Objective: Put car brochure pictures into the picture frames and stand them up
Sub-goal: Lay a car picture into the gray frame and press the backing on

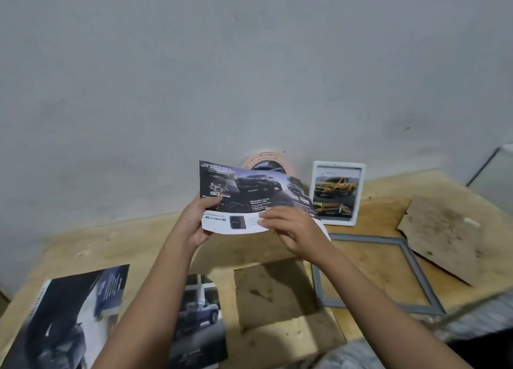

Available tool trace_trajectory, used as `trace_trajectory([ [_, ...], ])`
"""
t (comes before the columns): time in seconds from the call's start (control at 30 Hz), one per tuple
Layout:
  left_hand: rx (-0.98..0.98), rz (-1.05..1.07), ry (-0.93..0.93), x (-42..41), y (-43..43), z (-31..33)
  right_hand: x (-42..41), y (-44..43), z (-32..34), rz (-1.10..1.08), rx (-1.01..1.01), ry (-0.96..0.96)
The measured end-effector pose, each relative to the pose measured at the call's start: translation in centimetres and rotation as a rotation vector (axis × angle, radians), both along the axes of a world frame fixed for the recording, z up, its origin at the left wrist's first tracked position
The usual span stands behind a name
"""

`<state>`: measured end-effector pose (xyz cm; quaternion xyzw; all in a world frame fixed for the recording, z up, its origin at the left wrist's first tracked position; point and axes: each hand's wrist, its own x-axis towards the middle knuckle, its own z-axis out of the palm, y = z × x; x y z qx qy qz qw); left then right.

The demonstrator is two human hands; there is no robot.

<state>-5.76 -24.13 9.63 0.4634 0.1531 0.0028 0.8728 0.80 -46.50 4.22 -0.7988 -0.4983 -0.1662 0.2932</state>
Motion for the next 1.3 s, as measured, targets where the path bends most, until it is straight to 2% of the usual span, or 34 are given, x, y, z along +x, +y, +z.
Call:
trace_trajectory([
  [0.1,0.045,-0.065,-0.009,1.6,-2.5,-1.3,0.2,-3.5,-1.7,-0.031,-0.048,0.170],
  [0.17,0.043,-0.127,-0.022,2.2,-4.0,-2.0,0.6,-5.6,-2.8,-0.105,0.022,0.328],
  [0.27,-0.009,-0.205,-0.055,3.4,-6.3,-3.2,1.7,-8.8,-4.7,-0.391,0.155,0.522],
  [0.33,-0.061,-0.237,-0.047,4.1,-8.1,-3.9,2.2,-11.2,-5.5,-0.584,0.218,0.753],
  [0.4,-0.092,-0.276,-0.037,4.8,-9.7,-4.6,2.5,-13.6,-6.1,-0.651,0.356,1.133],
  [0.5,-0.142,-0.350,0.000,5.9,-12.1,-5.5,2.8,-16.6,-7.4,-0.592,0.457,1.569],
  [0.57,-0.185,-0.405,0.002,6.6,-13.9,-6.1,3.1,-18.0,-8.0,-0.479,0.540,1.723],
  [0.67,-0.219,-0.424,-0.018,7.3,-16.5,-6.9,3.7,-19.6,-8.0,-0.266,0.693,1.853],
  [0.73,-0.251,-0.409,0.000,7.8,-17.4,-7.9,4.1,-20.6,-7.5,-0.186,0.788,1.872],
  [0.87,-0.218,-0.330,0.134,7.8,-18.1,-10.0,5.3,-23.4,-8.3,-0.240,0.822,1.834],
  [0.93,-0.054,-0.284,0.244,7.7,-18.2,-11.4,5.8,-24.4,-8.9,-0.427,0.696,1.744],
  [1.03,0.425,-0.237,0.416,7.4,-18.8,-13.8,6.1,-26.0,-9.7,-0.800,0.517,1.530],
  [1.1,0.694,-0.187,0.500,6.9,-19.9,-15.4,6.2,-27.1,-10.7,-0.919,0.466,1.451],
  [1.23,0.808,-0.166,0.441,6.6,-23.3,-17.0,6.0,-28.7,-13.1,-1.059,0.323,1.294],
  [1.3,1.011,-0.150,0.349,6.6,-24.3,-17.9,5.6,-29.0,-13.6,-1.045,0.248,1.211],
])
